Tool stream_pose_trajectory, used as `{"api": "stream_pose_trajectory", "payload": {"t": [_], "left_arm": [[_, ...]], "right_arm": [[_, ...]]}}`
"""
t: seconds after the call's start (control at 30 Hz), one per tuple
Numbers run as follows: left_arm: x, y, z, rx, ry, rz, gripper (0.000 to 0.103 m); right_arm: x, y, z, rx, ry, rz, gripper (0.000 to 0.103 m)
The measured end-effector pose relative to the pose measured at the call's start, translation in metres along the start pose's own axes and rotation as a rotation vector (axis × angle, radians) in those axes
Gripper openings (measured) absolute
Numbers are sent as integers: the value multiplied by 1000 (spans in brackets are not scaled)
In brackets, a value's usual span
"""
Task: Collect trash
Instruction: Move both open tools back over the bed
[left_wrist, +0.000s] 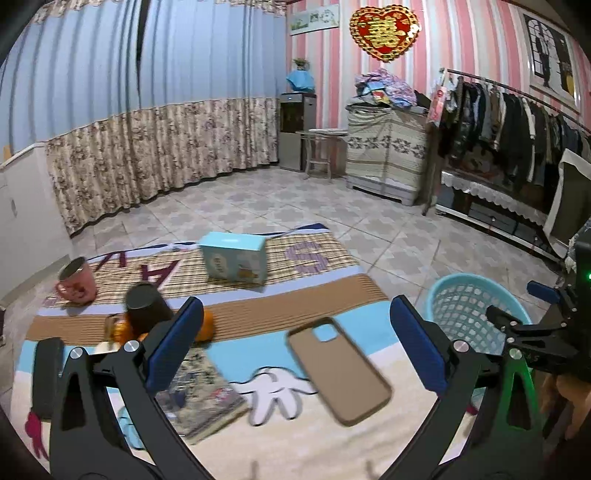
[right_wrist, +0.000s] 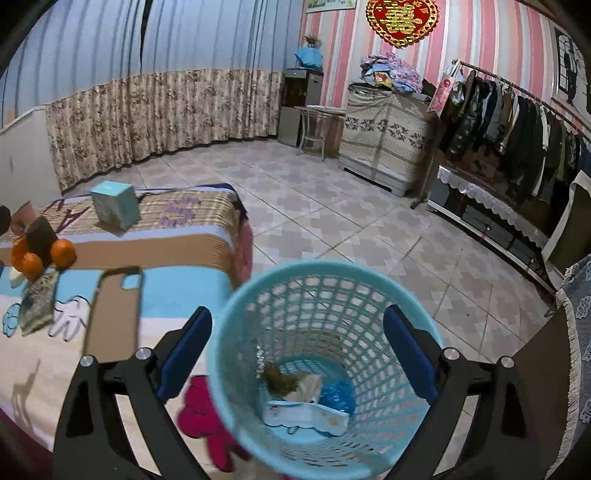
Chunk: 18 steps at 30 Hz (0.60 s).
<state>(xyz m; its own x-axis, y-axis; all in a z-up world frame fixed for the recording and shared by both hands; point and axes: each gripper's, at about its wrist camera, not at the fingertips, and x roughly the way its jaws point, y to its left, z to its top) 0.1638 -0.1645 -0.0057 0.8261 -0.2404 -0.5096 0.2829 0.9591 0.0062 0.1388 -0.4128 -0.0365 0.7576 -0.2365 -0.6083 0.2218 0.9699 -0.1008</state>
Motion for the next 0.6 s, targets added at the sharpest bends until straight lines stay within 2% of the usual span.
{"api": "stream_pose_trajectory", "payload": {"t": [0.6], "left_arm": [[-36, 136, -17, -79, 3, 156, 98]], "right_arm": [[-29, 103, 21, -50, -64, 101, 92]]}}
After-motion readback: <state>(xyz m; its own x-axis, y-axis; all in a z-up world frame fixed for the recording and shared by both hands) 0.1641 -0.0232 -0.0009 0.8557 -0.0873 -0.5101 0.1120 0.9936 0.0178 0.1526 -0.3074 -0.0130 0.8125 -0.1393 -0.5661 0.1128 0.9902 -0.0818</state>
